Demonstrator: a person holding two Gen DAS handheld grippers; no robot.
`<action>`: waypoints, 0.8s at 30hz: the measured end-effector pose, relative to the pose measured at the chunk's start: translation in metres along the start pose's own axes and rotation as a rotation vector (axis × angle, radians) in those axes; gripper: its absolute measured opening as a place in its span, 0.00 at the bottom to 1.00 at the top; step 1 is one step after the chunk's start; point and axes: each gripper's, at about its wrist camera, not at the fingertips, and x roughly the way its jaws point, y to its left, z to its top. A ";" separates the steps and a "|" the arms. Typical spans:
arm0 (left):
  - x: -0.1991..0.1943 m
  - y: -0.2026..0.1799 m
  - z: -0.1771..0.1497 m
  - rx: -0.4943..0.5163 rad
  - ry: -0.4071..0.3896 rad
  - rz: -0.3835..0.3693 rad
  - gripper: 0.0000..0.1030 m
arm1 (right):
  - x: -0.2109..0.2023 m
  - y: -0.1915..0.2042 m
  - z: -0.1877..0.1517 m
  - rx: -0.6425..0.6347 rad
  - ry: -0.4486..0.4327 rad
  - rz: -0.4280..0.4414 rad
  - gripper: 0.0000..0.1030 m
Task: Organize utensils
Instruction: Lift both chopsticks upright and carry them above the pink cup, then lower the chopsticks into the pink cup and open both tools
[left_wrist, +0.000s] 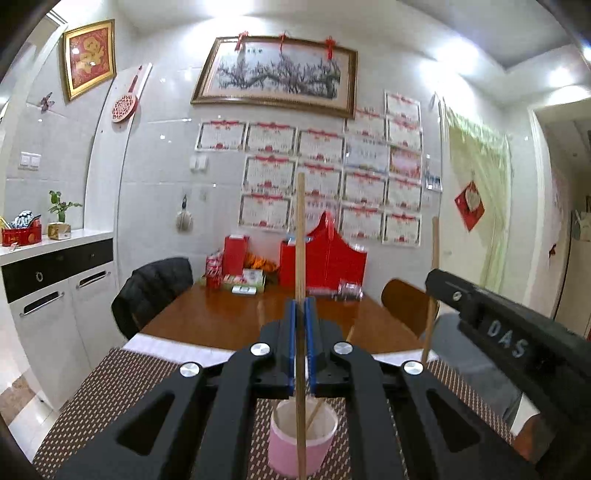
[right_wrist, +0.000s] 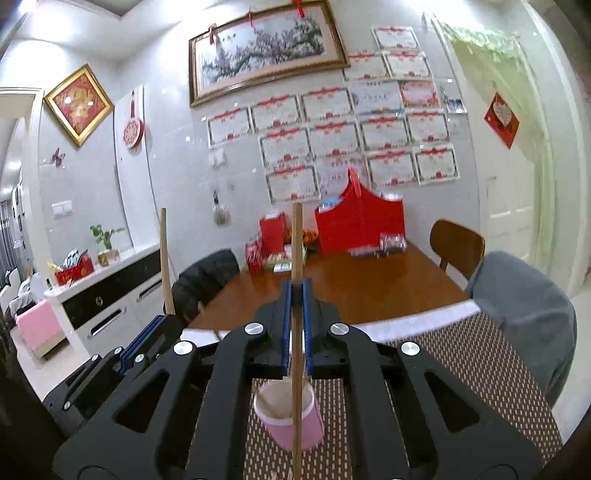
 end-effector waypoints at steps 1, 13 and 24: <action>0.004 -0.001 0.004 0.001 -0.012 0.001 0.06 | 0.004 0.000 0.004 0.002 -0.008 0.001 0.06; 0.063 0.000 0.012 -0.010 -0.069 0.048 0.06 | 0.062 -0.008 0.017 0.015 -0.062 -0.015 0.06; 0.096 0.002 -0.023 0.034 0.000 0.072 0.06 | 0.111 -0.003 -0.014 -0.020 0.052 -0.015 0.06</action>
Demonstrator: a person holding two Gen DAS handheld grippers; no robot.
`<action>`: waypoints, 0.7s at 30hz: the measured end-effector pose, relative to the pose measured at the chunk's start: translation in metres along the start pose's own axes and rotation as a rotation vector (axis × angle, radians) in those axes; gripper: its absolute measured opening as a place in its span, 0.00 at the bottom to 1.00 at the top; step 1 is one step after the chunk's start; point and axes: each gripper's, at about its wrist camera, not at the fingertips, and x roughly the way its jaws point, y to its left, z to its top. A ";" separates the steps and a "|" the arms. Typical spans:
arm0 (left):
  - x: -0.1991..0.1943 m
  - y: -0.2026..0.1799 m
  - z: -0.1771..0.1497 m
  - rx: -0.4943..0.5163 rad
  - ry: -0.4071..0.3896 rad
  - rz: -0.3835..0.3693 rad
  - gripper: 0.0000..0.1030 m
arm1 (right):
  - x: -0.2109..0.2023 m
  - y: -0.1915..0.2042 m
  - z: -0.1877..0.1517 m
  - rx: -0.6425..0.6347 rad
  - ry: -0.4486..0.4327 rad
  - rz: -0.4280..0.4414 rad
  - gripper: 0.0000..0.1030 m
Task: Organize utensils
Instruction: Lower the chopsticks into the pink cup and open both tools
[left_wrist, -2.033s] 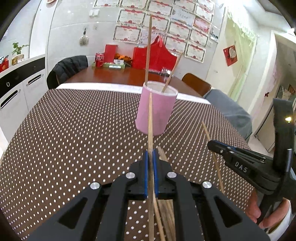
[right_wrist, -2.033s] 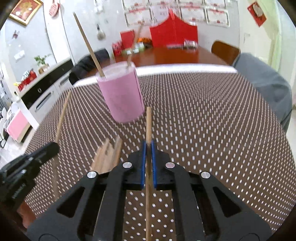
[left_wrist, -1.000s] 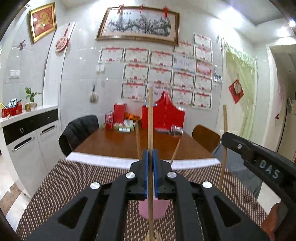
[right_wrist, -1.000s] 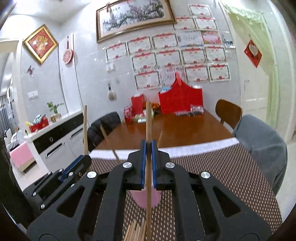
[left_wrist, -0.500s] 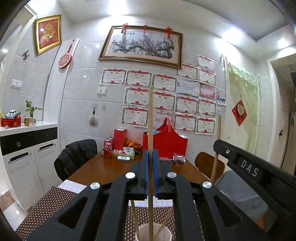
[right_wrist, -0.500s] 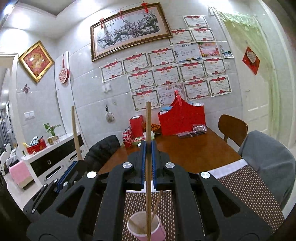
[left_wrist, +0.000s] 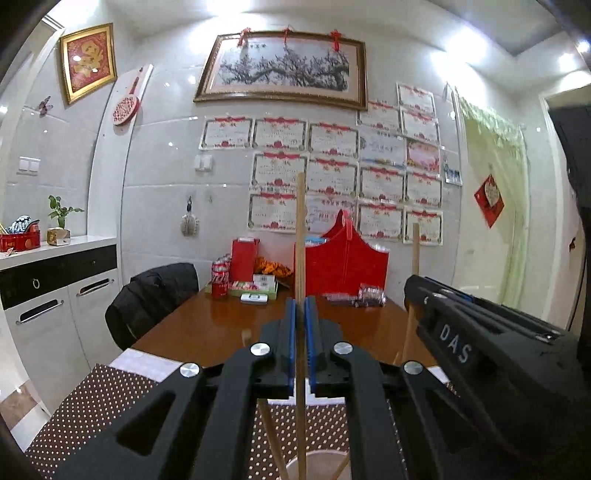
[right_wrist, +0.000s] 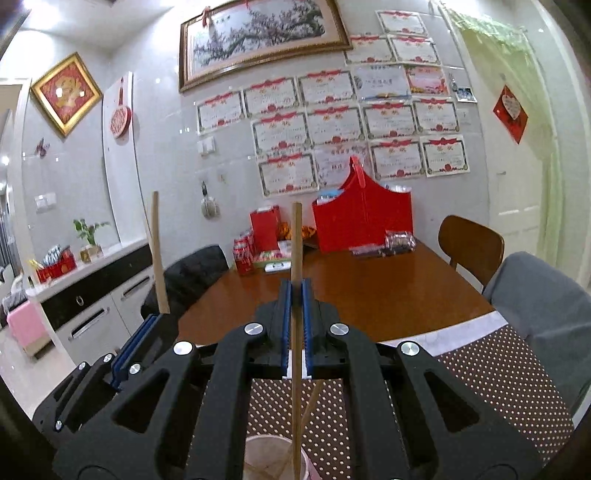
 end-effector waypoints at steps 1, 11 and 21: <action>0.002 0.000 -0.005 0.004 0.018 -0.004 0.06 | 0.002 0.001 -0.004 -0.009 0.011 -0.004 0.06; 0.000 0.013 -0.045 0.037 0.102 -0.011 0.07 | 0.007 0.001 -0.046 -0.060 0.171 -0.001 0.07; -0.031 0.025 -0.049 0.081 0.104 -0.006 0.21 | -0.018 -0.008 -0.060 -0.073 0.208 -0.050 0.58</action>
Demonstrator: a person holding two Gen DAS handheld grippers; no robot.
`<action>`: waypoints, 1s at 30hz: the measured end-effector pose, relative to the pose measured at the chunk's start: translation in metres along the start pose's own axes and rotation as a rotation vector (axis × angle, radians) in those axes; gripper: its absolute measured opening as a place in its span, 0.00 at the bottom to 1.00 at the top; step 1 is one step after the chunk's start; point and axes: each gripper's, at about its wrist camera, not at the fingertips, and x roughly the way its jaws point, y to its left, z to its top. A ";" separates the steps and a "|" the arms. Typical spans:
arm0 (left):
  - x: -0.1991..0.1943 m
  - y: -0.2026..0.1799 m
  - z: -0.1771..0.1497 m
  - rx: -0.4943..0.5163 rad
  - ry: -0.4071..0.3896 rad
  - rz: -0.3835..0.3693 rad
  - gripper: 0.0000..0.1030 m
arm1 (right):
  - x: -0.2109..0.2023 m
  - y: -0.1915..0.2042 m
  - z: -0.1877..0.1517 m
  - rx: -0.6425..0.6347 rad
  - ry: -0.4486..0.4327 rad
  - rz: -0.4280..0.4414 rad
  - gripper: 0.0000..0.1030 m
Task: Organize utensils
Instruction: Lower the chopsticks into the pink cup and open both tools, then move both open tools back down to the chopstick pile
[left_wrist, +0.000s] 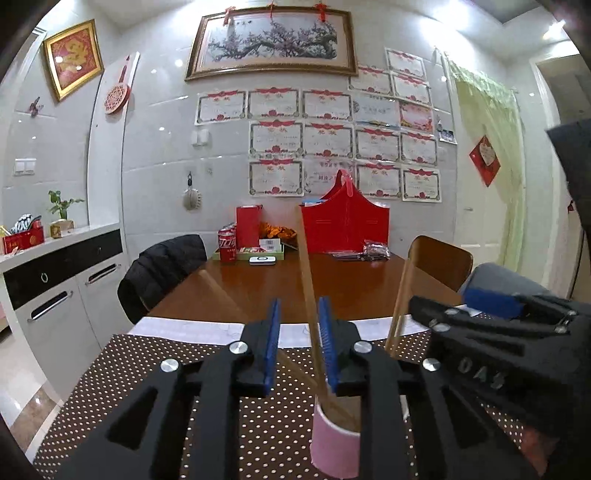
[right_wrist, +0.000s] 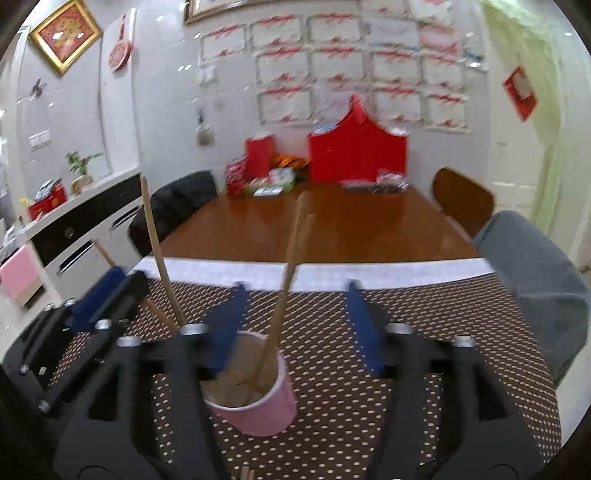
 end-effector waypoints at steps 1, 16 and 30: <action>-0.003 0.001 0.000 0.001 -0.001 0.002 0.21 | -0.004 -0.001 -0.001 0.001 -0.006 -0.003 0.58; -0.071 0.006 0.009 0.020 -0.067 0.001 0.44 | -0.065 0.002 -0.006 0.004 -0.034 0.001 0.72; -0.136 0.005 -0.003 0.013 -0.065 -0.024 0.64 | -0.109 0.001 -0.038 0.033 0.027 0.008 0.84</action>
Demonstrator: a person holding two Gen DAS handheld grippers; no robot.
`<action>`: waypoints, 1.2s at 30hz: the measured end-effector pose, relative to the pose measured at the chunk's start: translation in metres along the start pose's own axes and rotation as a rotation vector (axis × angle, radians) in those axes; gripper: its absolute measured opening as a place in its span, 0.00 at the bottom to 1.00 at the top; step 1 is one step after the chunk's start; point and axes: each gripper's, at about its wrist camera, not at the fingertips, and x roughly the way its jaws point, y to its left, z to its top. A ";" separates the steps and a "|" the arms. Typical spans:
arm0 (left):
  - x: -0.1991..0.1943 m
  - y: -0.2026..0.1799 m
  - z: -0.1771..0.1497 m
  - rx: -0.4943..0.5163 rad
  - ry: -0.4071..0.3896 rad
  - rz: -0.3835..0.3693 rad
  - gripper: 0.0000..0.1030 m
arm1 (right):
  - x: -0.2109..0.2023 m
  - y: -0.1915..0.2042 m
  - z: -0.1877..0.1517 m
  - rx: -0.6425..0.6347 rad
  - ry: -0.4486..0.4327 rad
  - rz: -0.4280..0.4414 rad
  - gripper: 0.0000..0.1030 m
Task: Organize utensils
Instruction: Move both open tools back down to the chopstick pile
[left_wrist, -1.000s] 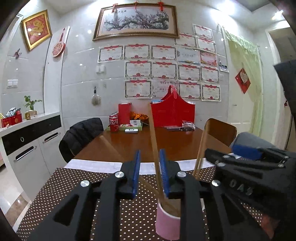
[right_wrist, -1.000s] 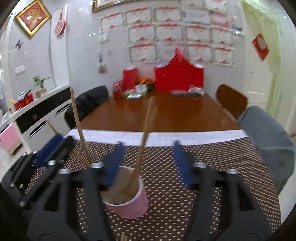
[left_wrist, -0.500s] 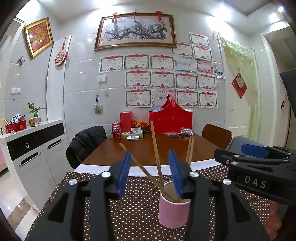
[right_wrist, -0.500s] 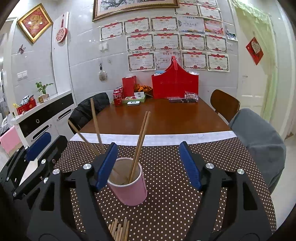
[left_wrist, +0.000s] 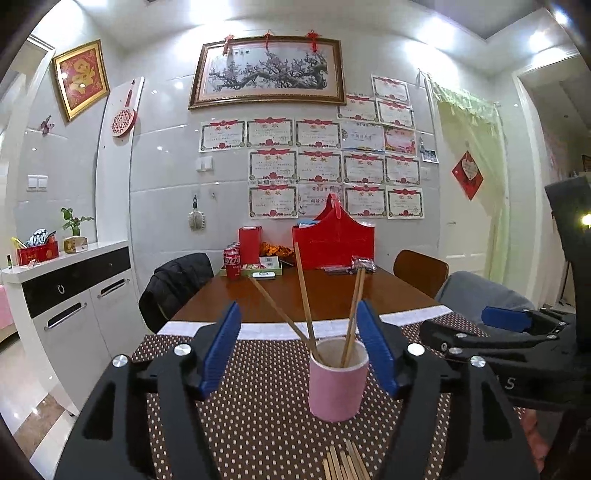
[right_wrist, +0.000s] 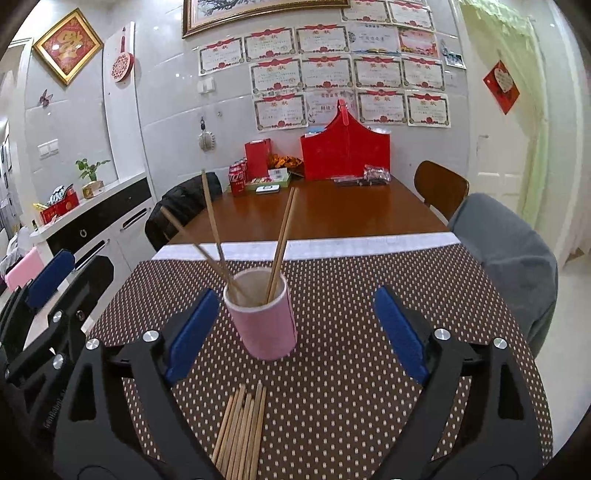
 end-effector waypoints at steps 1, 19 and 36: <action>-0.003 0.000 -0.002 -0.001 0.004 -0.003 0.65 | -0.002 0.000 -0.004 -0.002 0.007 0.005 0.85; -0.005 0.038 -0.077 -0.034 0.227 0.007 0.68 | 0.030 0.007 -0.085 -0.065 0.263 -0.003 0.85; 0.008 0.078 -0.137 -0.093 0.421 0.030 0.68 | 0.078 0.019 -0.142 -0.115 0.470 -0.035 0.86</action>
